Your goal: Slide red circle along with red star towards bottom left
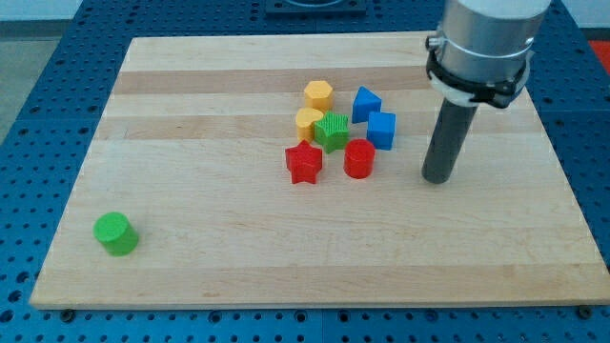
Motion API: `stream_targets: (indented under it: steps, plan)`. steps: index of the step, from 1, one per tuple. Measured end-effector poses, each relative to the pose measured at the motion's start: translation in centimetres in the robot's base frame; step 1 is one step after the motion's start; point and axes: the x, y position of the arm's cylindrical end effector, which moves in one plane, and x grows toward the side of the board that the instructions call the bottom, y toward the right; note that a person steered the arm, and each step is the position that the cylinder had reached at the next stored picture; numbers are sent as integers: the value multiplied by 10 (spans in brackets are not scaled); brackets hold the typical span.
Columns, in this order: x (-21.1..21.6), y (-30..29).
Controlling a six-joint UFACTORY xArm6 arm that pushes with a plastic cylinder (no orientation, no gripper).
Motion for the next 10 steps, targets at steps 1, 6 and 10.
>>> stream_targets:
  steps: [1,6,10]
  plan:
    - [-12,-15]
    - [-20,-163]
    - [-5,-258]
